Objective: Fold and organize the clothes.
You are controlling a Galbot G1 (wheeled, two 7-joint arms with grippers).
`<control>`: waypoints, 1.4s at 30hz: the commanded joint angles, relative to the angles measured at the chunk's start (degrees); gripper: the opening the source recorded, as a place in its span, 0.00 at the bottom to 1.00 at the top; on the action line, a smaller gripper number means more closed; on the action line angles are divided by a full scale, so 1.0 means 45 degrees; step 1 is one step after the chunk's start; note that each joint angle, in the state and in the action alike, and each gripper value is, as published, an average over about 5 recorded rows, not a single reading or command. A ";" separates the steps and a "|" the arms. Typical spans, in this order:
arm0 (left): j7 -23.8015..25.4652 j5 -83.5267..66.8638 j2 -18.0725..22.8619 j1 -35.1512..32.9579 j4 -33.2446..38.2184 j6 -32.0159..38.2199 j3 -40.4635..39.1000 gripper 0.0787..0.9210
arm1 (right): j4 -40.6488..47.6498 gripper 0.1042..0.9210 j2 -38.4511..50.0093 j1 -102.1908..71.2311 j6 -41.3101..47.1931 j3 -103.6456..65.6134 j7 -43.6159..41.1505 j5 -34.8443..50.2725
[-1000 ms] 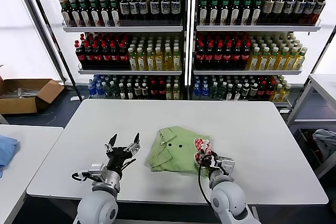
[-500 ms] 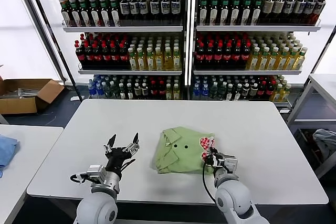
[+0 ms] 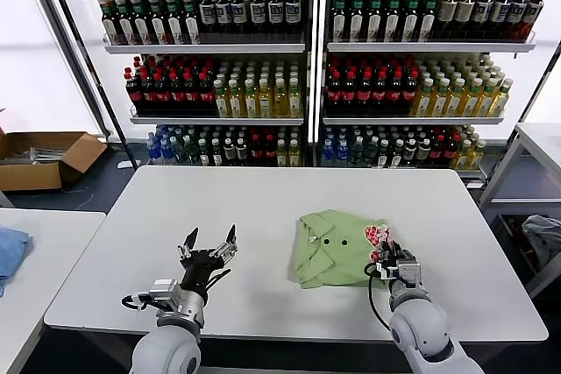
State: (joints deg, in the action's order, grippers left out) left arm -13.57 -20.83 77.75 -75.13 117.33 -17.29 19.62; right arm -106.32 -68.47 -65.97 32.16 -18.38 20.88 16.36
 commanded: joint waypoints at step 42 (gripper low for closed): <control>0.0273 0.0068 0.0131 -0.1070 0.0355 -0.0043 0.0184 0.88 | -0.1687 0.88 -0.1095 0.1244 0.0091 0.1167 0.0435 0.1649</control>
State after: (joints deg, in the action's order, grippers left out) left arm -12.47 -20.61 78.26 -79.69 118.39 -17.42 20.38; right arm -102.47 -75.89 -59.70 32.20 -11.93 23.30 25.07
